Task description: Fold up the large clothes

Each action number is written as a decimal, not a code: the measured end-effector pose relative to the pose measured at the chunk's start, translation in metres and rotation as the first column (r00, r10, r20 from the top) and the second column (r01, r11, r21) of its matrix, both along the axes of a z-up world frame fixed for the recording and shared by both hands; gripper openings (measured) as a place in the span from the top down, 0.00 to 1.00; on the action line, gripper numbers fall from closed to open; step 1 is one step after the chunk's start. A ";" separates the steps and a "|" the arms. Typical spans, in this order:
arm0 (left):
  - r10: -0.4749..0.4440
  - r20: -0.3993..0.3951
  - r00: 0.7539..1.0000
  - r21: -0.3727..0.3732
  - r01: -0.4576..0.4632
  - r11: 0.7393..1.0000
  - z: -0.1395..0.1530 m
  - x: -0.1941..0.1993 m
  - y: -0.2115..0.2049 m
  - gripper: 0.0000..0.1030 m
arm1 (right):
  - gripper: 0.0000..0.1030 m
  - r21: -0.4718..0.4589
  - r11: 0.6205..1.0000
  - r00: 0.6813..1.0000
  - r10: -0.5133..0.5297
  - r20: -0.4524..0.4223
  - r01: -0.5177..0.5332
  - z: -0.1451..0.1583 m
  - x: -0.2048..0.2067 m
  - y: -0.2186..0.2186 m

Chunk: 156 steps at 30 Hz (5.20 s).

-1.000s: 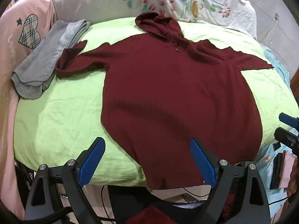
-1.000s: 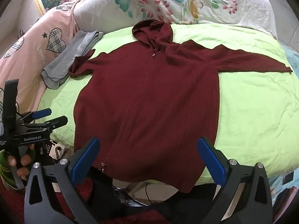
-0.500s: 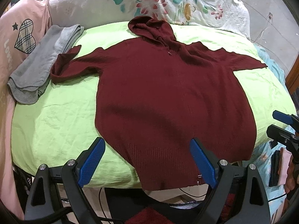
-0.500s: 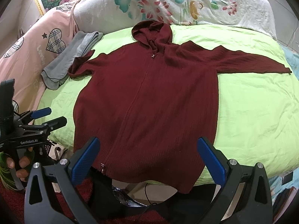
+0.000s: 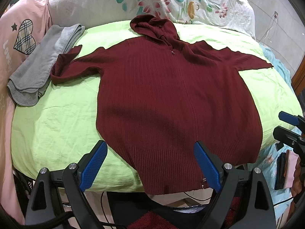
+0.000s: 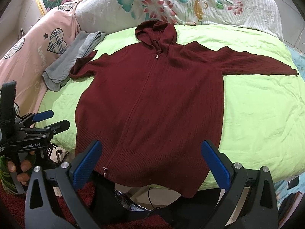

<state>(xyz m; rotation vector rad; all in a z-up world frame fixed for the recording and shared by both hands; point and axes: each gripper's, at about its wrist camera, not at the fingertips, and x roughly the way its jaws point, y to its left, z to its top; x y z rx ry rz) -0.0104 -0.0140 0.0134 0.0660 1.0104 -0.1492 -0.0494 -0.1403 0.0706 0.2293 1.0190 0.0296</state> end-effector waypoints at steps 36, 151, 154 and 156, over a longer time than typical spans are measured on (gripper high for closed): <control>-0.006 -0.005 1.000 0.000 0.006 1.000 0.003 0.094 -0.025 0.10 | 0.00 0.170 0.850 0.857 -0.513 0.055 0.498 -0.013 0.043 -0.243; 0.101 -0.064 0.993 -0.231 -0.113 0.966 -0.105 0.308 0.065 0.93 | 0.74 0.136 0.955 0.960 -0.274 0.061 0.264 -0.110 0.254 -0.181; 0.114 -0.071 0.991 -0.267 -0.129 0.955 -0.101 0.298 0.080 0.86 | 0.66 0.089 0.964 0.968 -0.246 -0.043 0.249 -0.137 0.255 -0.168; 0.149 -0.070 0.986 -0.275 -0.163 0.948 -0.096 0.289 0.097 0.84 | 0.66 0.172 0.944 0.960 -0.279 -0.033 0.280 -0.140 0.248 -0.178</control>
